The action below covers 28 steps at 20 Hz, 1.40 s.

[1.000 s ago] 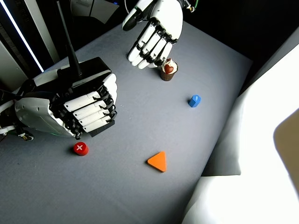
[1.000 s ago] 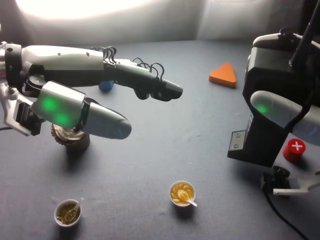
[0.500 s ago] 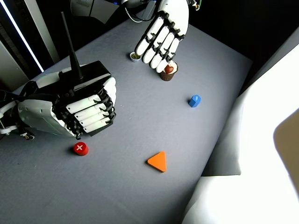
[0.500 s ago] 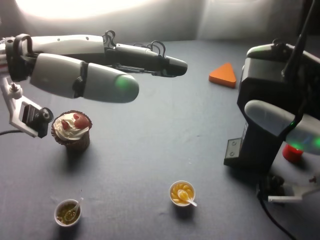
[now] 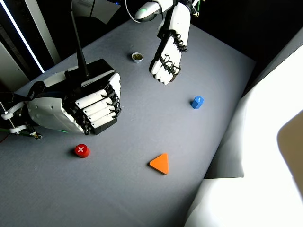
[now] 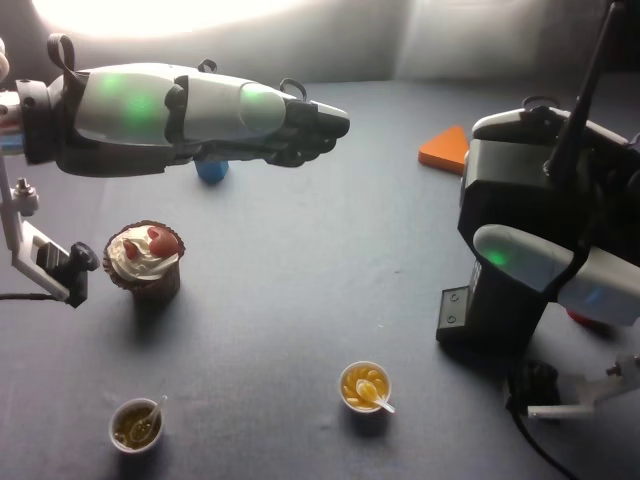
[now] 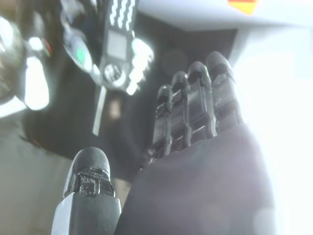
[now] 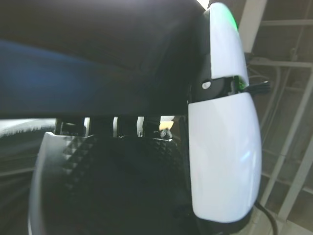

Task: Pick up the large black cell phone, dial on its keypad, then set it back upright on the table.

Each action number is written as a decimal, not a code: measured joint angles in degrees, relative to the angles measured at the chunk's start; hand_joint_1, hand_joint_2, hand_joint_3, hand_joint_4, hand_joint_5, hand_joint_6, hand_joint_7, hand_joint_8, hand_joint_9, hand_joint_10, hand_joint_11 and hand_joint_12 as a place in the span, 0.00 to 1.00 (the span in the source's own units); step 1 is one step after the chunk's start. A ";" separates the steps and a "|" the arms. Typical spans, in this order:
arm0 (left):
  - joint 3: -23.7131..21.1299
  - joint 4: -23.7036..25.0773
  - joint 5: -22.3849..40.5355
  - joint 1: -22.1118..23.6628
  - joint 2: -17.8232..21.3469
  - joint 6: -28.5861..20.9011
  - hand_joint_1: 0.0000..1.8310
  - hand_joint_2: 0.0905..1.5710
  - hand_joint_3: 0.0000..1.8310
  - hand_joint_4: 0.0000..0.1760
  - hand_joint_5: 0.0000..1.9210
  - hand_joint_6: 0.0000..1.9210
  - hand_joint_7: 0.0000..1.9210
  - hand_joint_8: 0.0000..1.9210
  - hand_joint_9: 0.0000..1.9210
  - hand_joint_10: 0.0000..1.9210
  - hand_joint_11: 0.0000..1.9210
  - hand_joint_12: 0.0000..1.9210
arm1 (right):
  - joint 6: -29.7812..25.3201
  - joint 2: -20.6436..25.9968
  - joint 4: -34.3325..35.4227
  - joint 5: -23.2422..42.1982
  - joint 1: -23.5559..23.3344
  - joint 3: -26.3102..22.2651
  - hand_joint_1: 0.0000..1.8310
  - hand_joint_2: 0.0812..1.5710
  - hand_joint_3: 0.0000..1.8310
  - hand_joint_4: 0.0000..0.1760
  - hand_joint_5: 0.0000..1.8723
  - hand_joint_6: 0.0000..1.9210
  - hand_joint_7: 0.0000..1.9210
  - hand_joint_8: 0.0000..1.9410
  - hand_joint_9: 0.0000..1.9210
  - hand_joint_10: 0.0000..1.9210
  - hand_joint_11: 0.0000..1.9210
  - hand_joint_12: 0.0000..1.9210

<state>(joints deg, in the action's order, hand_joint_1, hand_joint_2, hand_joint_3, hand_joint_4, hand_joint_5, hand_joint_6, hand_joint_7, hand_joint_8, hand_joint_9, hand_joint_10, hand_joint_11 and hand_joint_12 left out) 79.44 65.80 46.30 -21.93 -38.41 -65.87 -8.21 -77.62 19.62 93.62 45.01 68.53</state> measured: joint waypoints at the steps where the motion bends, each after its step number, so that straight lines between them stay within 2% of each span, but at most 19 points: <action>1: 0.00 0.09 0.02 0.00 0.00 -0.07 0.00 0.73 0.00 0.10 0.09 0.00 0.11 0.00 0.08 0.00 0.00 0.16 | 0.02 0.02 0.17 0.00 0.00 0.00 0.81 0.72 0.00 0.00 0.46 0.53 0.44 0.54 0.43 0.66 0.40 0.89; 2: 0.00 0.70 -0.07 0.15 0.00 -0.83 0.00 0.73 0.00 0.10 0.09 0.00 0.11 0.00 0.08 0.00 0.00 0.16 | 0.02 0.02 0.15 0.00 0.00 0.00 0.81 0.72 0.00 0.00 0.46 0.53 0.44 0.54 0.43 0.66 0.40 0.89; 3: -0.13 1.27 -0.13 0.17 0.07 -1.09 0.00 0.73 0.00 0.16 0.09 0.00 0.10 0.00 0.08 0.00 0.00 0.16 | 0.07 0.02 0.15 0.00 0.00 0.00 0.81 0.72 0.00 0.00 0.47 0.52 0.43 0.55 0.43 0.68 0.40 0.89; 8: -0.22 9.03 -0.07 0.35 0.07 -3.19 0.00 0.71 0.00 0.15 0.09 0.00 0.10 0.00 0.08 0.00 0.00 0.16 | 0.04 -0.37 0.24 0.50 0.17 0.13 0.81 0.72 0.00 0.00 0.47 0.51 0.43 0.55 0.43 0.67 0.40 0.89; 10: 0.17 10.29 -0.09 0.33 0.04 -3.54 0.00 0.71 0.00 0.12 0.09 0.00 0.10 0.00 0.08 0.00 0.00 0.15 | -0.07 -0.39 0.07 0.61 0.17 0.48 0.81 0.72 0.00 0.00 0.47 0.52 0.44 0.54 0.44 0.66 0.38 0.90; 11: 0.20 10.25 -0.24 0.33 0.07 -3.61 0.00 0.71 0.00 0.12 0.09 0.00 0.10 0.00 0.08 0.00 0.00 0.15 | -0.28 -0.42 -0.22 0.61 0.17 0.98 0.81 0.72 0.00 0.00 0.47 0.52 0.44 0.54 0.44 0.66 0.38 0.90; 12: 0.44 9.88 -0.15 0.26 0.07 -3.74 0.00 0.71 0.00 0.14 0.09 0.00 0.10 0.00 0.08 0.00 0.00 0.16 | -0.39 -0.46 -0.17 0.63 0.17 1.70 0.80 0.77 0.00 0.00 0.36 0.65 0.37 0.62 0.37 0.74 0.31 0.94; 13: 0.55 9.90 -0.13 0.13 0.11 -4.11 0.00 0.71 0.00 0.15 0.08 0.00 0.10 0.00 0.08 0.00 0.00 0.16 | -0.63 -0.70 0.15 0.96 0.17 2.36 0.81 0.74 0.00 0.00 0.41 0.59 0.41 0.59 0.42 0.69 0.36 0.92; 14: 0.68 9.73 -0.11 -0.11 0.11 -4.42 0.00 0.71 0.00 0.15 0.09 0.00 0.10 0.00 0.08 0.00 0.00 0.16 | -0.76 -0.87 0.52 1.03 0.17 2.58 0.81 0.73 0.00 0.00 0.43 0.56 0.42 0.58 0.43 0.67 0.38 0.91; 17: 1.70 9.77 -0.07 -1.11 0.11 -4.50 0.00 0.71 0.00 0.18 0.09 0.00 0.11 0.00 0.09 0.00 0.00 0.17 | -0.61 -1.33 0.28 1.68 0.17 2.89 0.81 0.74 0.00 0.00 0.41 0.57 0.41 0.59 0.43 0.68 0.38 0.91; 21: 1.97 8.74 -0.28 -2.64 0.83 -4.85 0.00 0.72 0.00 0.21 0.09 0.00 0.11 0.00 0.09 0.00 0.00 0.18 | -0.63 -1.36 0.44 1.68 0.17 2.93 0.81 0.71 0.00 0.00 0.48 0.50 0.44 0.54 0.45 0.64 0.40 0.88; 23: 1.77 8.66 -0.44 -2.82 1.27 -4.94 0.00 0.72 0.00 0.16 0.09 0.00 0.11 0.00 0.09 0.00 0.00 0.18 | -0.57 -1.33 0.57 1.73 0.17 2.75 0.81 0.72 0.00 0.00 0.46 0.53 0.41 0.58 0.43 0.66 0.40 0.88; 28: 0.70 9.51 -0.44 -2.69 1.92 -4.96 0.00 0.72 0.00 0.19 0.09 0.00 0.11 0.00 0.09 0.00 0.00 0.18 | -0.57 -1.31 0.50 2.67 1.14 2.23 0.81 0.72 0.00 0.00 0.46 0.51 0.43 0.56 0.45 0.64 0.40 0.89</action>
<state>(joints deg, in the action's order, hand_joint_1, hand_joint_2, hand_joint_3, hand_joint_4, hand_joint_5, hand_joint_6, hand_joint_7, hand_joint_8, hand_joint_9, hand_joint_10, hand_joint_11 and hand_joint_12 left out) 80.14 75.31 45.87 -24.62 -36.49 -70.83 -8.78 -78.94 20.12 96.29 46.15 70.76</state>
